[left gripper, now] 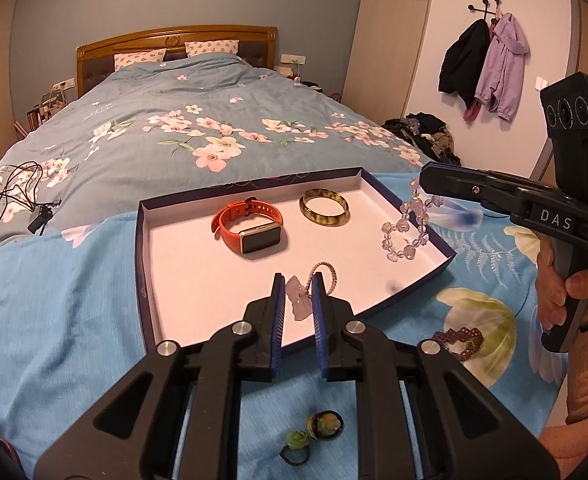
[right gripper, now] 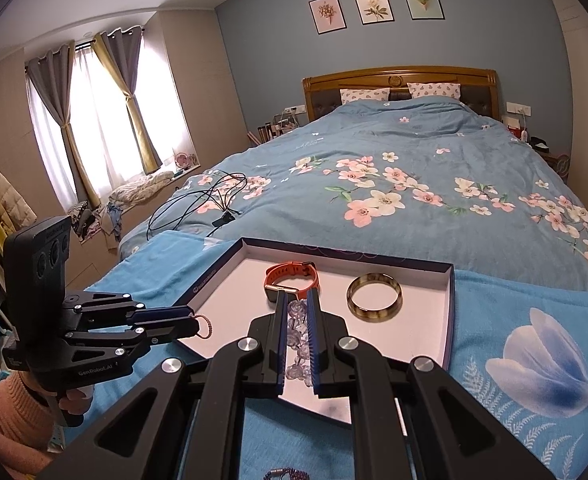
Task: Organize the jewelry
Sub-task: 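Carry the crystal bracelet into the box with the right tool while the left tool carries the hair tie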
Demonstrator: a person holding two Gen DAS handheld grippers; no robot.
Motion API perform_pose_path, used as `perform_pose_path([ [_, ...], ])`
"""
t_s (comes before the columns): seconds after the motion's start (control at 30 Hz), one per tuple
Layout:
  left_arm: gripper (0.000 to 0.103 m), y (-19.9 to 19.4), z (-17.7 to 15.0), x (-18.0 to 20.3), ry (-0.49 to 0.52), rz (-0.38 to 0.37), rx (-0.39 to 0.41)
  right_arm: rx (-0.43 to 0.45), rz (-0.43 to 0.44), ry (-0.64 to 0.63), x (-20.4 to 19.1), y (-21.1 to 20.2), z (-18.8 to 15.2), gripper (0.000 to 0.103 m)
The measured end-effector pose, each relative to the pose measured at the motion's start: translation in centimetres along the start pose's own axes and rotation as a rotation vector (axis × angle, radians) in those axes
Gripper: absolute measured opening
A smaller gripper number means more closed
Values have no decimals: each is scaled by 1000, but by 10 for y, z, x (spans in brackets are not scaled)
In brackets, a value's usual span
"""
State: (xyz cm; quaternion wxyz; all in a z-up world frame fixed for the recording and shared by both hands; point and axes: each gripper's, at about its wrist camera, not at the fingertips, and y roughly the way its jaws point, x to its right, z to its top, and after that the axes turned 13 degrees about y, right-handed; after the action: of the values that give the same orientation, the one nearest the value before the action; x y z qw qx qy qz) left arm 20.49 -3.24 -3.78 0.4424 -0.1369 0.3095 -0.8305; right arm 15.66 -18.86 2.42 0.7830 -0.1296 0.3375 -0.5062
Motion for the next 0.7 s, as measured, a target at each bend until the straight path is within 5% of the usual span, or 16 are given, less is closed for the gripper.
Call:
perform_pose_path([
  [0.7, 14, 38, 13, -14, -8, 17, -63, -36, -11, 12, 10, 41, 16, 8],
])
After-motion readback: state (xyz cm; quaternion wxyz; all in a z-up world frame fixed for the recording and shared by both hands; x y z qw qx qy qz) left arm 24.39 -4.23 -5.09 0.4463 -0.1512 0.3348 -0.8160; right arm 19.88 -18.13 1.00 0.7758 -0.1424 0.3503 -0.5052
